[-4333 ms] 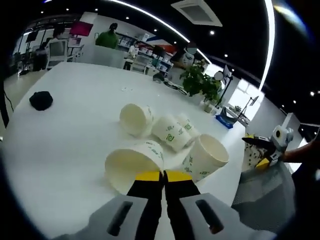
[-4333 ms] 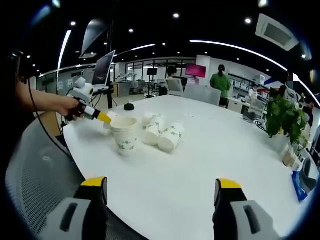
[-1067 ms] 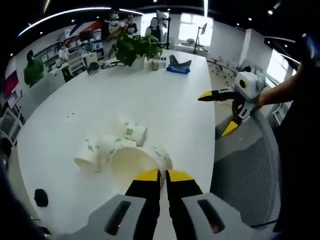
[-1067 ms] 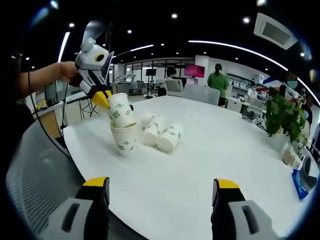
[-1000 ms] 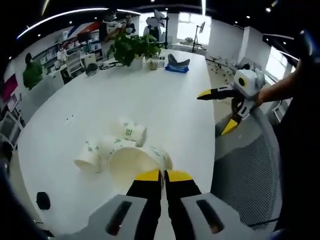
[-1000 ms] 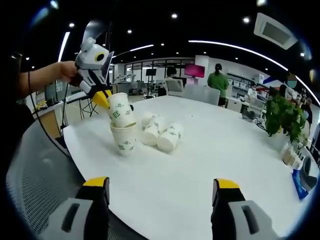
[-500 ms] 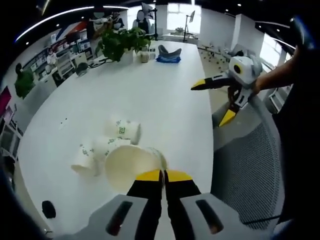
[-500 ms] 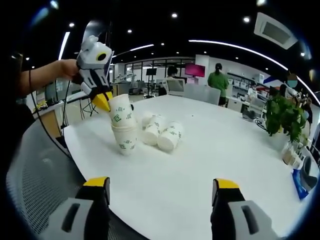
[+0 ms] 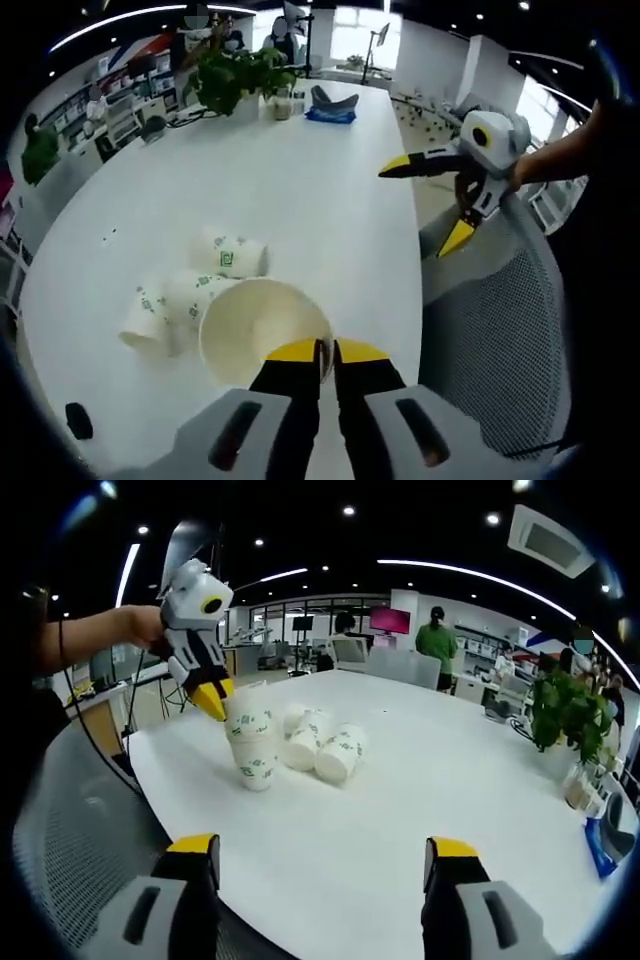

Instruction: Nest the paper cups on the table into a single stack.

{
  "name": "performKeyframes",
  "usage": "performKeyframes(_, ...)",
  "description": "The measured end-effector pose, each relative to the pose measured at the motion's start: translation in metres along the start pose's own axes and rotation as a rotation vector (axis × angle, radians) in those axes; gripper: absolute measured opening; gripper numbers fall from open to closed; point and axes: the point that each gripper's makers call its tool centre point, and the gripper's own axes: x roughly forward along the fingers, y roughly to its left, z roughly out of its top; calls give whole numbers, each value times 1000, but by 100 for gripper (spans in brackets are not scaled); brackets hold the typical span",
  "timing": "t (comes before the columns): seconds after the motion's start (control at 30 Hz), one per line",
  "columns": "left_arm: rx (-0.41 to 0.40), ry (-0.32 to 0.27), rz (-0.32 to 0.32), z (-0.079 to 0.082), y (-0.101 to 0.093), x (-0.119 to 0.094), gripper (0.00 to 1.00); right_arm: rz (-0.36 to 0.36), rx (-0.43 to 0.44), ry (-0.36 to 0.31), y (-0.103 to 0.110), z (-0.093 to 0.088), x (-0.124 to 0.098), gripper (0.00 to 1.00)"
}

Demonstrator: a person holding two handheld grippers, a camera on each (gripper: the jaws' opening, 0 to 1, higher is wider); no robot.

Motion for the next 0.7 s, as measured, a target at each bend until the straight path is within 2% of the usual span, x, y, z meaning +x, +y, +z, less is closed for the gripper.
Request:
performKeyframes(0.17,-19,11,-13,-5,0,7,1,-5,2,0,0,1,0,85)
performKeyframes(0.3,-52,-9,-49,-5,-2,12,2,-9,5,-1,0,1,-1,85)
performKeyframes(0.7,-66,17,-86,-11,-3,23,3,-10,7,5,0,1,0,84)
